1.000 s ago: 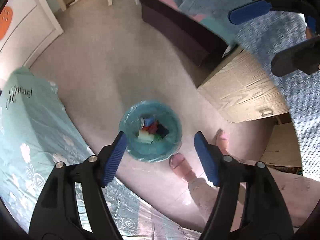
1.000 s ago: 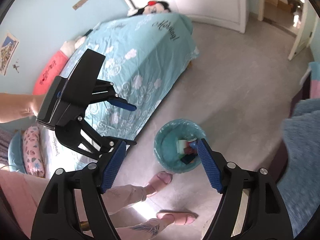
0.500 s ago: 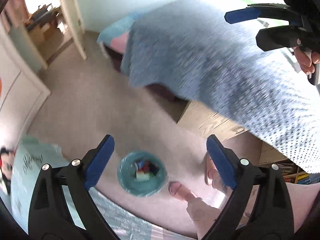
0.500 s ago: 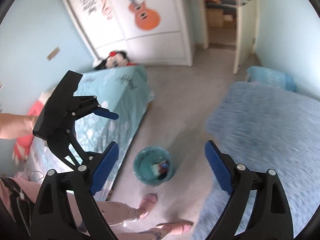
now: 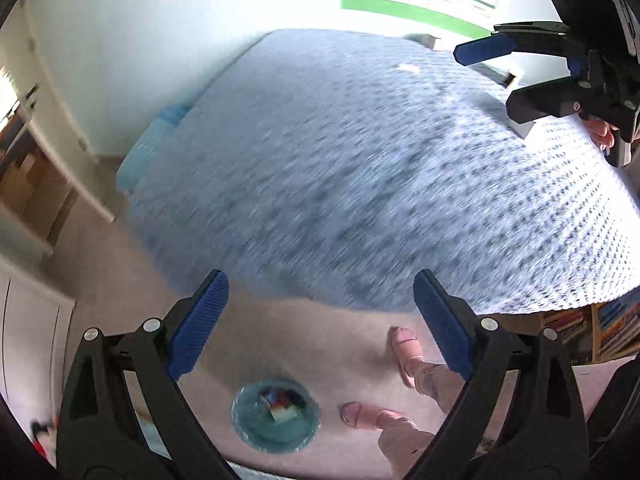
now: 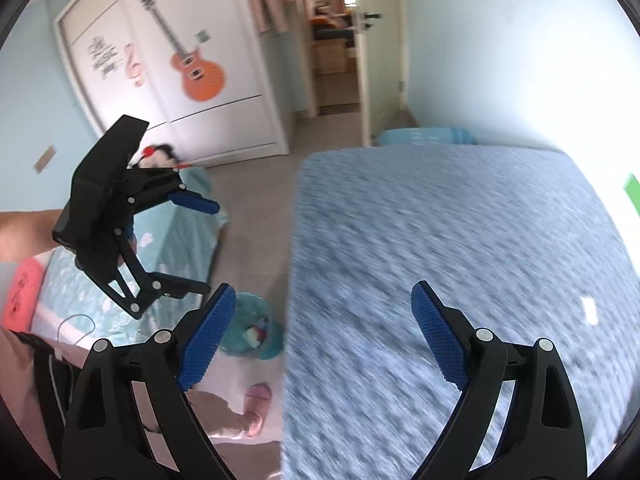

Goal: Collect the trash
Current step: 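Swing both grippers back toward the blanket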

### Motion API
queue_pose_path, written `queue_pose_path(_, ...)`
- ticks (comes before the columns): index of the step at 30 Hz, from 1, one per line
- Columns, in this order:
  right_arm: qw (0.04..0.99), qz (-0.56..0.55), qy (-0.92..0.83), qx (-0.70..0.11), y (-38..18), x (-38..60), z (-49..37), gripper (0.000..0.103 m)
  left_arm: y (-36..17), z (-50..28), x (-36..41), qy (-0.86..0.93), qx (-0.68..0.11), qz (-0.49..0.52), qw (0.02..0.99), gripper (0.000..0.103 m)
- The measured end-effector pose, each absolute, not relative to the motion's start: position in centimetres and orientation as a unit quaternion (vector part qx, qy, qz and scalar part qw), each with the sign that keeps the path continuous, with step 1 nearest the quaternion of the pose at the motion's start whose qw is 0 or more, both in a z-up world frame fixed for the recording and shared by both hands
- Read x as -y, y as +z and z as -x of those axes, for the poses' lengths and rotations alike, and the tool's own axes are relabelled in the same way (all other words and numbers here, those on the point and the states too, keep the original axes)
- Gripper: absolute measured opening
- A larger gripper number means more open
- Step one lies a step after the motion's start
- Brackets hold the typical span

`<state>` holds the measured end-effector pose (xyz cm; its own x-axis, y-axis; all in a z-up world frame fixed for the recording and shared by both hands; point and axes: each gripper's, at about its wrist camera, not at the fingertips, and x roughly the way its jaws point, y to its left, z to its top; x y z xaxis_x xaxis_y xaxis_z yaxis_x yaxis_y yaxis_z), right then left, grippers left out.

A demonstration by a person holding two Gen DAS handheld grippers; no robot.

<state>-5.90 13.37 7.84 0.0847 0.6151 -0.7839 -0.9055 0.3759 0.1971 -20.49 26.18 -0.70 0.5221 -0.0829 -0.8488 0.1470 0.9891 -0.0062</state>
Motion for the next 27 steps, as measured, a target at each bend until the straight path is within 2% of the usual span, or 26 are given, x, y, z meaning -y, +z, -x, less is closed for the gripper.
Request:
queue_pose_path(13,0.779,0.143,0.411,-0.451,7.7,3.2,2.0,0.088,0.6,10.2,-15.2,-0.186,-0.466,-0.100,0.859,0.091)
queue_pose_path(27,0.800,0.105,0.342,-0.481,5.8,16.0,-1.8,0.088,-0.2,1.5,-4.7,-0.235,-0.466,-0.136,0.842,0.091)
